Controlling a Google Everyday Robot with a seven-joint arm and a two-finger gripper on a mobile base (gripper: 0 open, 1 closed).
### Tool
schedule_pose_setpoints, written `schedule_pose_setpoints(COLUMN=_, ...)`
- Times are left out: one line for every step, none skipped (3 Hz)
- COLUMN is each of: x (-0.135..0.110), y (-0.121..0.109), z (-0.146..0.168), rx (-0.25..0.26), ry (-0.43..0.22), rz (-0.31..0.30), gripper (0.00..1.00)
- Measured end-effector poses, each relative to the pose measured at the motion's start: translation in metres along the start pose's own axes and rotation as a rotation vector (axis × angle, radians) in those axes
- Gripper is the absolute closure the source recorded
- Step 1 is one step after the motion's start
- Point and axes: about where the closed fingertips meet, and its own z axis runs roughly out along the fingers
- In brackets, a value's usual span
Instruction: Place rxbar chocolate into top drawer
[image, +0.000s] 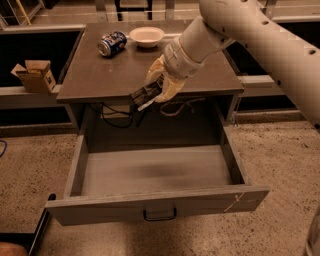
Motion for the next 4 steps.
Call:
schedule_pose_setpoints(x=0.013, y=0.011, z=0.030, rx=-0.088, ry=-0.018, rz=0.064, gripper=1.00)
schedule_pose_setpoints(x=0.037, y=0.046, z=0.071, rx=-0.148, ry=-0.082, rz=0.211, gripper=1.00)
schedule_pose_setpoints(x=0.069, y=0.096, z=0.085, rx=-0.131, ry=-0.061, rz=0.395, gripper=0.96)
schedule_pose_setpoints(x=0.084, y=0.124, z=0.092, rx=-0.105, ry=-0.039, rz=0.504, gripper=0.73)
